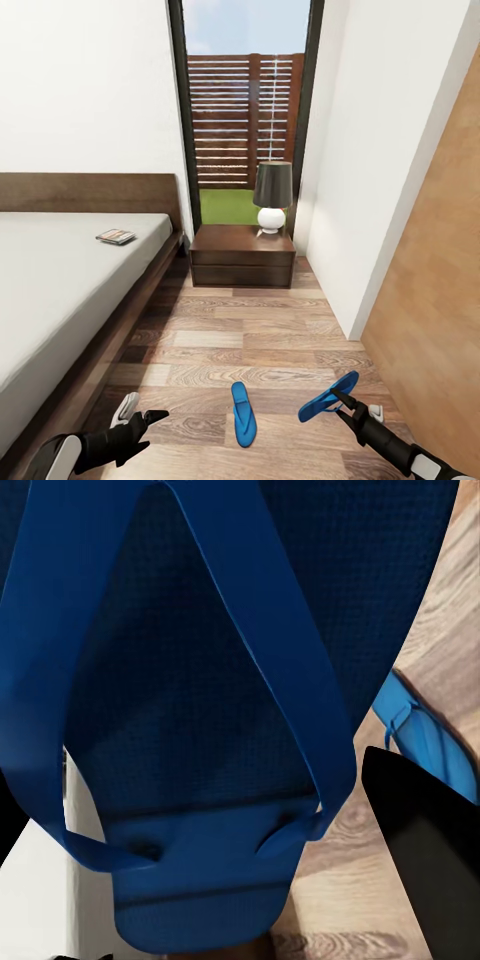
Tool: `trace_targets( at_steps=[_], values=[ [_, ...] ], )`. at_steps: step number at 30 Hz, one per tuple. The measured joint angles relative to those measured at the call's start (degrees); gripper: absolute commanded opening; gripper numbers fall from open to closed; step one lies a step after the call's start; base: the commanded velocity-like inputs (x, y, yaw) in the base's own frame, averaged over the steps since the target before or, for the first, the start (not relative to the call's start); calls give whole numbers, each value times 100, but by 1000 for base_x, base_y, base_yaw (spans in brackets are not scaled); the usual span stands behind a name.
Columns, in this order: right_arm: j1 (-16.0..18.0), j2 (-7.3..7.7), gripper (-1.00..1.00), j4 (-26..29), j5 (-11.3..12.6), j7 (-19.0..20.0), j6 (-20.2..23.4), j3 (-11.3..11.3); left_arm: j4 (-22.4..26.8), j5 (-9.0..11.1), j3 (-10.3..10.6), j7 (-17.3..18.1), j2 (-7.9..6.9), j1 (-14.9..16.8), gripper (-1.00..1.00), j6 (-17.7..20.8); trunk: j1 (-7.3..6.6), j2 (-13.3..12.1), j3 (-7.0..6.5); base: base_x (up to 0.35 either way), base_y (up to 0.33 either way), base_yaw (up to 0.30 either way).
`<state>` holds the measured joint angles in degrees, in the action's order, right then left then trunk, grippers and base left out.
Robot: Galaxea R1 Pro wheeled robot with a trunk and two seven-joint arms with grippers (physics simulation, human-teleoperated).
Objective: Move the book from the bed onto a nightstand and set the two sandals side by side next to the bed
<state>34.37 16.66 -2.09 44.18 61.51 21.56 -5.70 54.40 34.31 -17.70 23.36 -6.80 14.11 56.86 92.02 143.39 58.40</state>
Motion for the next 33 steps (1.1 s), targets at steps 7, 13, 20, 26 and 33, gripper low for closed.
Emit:
trace_targets(
  at_steps=[7,13,20,26,33],
  values=[
    [0,5,-100,0,82,-12,19,-2,0,0,-15,-74,42,6,100,-7,0,0,0,0,0,0],
    [0,10,-100,0,60,-12,1,-1,15,34,-28,-537,73,371,100,14,0,0,0,0,0,0],
    [0,11,-100,-2,54,-10,-34,-4,0,66,-34,-1557,200,1087,100,38,0,0,0,0,0,0],
    [-9,11,-100,-44,66,-5,-316,-14,-190,-17,-28,-2603,536,1854,100,48,0,0,0,0,0,0],
    [-17,-7,-100,-52,46,15,-524,-7,-1093,-32,318,-3421,936,2776,100,54,0,0,-1,0,0,0]
  ],
)
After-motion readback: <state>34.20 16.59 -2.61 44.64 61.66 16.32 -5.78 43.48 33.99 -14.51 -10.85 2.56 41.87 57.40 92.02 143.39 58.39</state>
